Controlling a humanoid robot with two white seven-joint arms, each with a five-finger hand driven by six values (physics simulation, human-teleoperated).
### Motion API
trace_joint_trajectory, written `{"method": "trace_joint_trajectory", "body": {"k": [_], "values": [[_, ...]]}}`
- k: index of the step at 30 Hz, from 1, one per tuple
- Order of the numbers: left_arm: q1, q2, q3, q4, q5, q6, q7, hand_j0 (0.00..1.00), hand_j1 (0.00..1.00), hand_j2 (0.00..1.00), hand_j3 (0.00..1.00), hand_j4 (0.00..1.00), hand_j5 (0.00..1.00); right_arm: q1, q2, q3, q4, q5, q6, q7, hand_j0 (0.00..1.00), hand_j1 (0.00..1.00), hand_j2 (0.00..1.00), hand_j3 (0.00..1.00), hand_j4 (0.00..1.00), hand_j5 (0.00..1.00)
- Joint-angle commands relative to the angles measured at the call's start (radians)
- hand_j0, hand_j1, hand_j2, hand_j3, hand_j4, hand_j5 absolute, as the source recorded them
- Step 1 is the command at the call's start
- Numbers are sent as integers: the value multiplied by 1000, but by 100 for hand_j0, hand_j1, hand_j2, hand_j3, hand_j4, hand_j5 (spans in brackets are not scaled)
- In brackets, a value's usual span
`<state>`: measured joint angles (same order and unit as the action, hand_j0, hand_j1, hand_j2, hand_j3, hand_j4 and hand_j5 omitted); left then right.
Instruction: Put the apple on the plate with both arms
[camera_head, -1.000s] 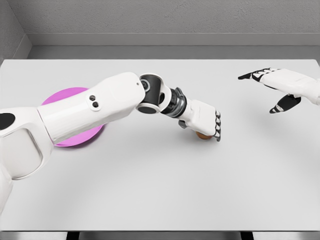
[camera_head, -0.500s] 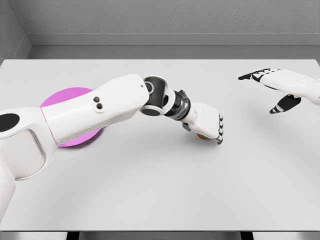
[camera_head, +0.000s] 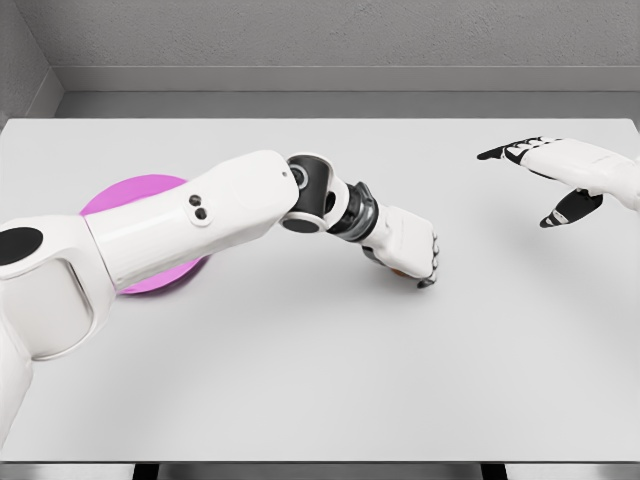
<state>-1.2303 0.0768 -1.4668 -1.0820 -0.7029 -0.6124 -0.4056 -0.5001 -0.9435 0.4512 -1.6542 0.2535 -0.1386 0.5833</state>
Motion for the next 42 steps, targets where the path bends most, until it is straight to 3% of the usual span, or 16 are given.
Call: {"method": "trace_joint_trajectory", "body": {"k": [1, 11, 22, 25, 27, 32, 36, 40, 42], "values": [[0, 0, 0, 1, 9, 2, -1, 51, 51, 51, 51, 51, 51, 0, -1, 0, -1, -2, 1, 0, 100, 100, 100, 100, 100, 100], [2, 15, 10, 1, 20, 2, 1, 25, 25, 25, 25, 25, 25, 0, -1, 0, -1, -2, 1, 0, 100, 100, 100, 100, 100, 100], [-12, 118, 68, -9, -27, 2, -1, 25, 25, 25, 25, 25, 25, 0, -1, 0, -1, -2, 1, 0, 100, 100, 100, 100, 100, 100], [-20, 178, 69, -15, -44, 2, -2, 25, 25, 25, 25, 25, 25, 0, -1, 0, -1, -2, 1, 0, 100, 100, 100, 100, 100, 100], [-17, 264, 83, -70, -43, 2, -2, 25, 25, 25, 25, 25, 25, 0, -3, 0, -2, -2, 1, 0, 100, 100, 100, 100, 100, 100], [11, 446, 214, -136, -21, 2, -1, 25, 25, 25, 25, 25, 25, 0, -3, 0, -2, -2, 1, 0, 100, 100, 100, 100, 100, 100], [81, 554, 338, -210, -4, 2, -2, 25, 25, 25, 25, 25, 25, 0, -3, 0, -2, -2, 1, 0, 100, 100, 100, 100, 100, 100], [135, 636, 375, -231, 92, 2, -58, 25, 25, 25, 25, 25, 25, 0, -3, 0, -4, -2, 1, 0, 100, 100, 100, 100, 100, 100], [156, 667, 382, -256, 97, 2, -59, 25, 25, 25, 25, 25, 25, 0, -3, 0, -4, -2, 1, 0, 100, 100, 100, 100, 100, 100]]}}
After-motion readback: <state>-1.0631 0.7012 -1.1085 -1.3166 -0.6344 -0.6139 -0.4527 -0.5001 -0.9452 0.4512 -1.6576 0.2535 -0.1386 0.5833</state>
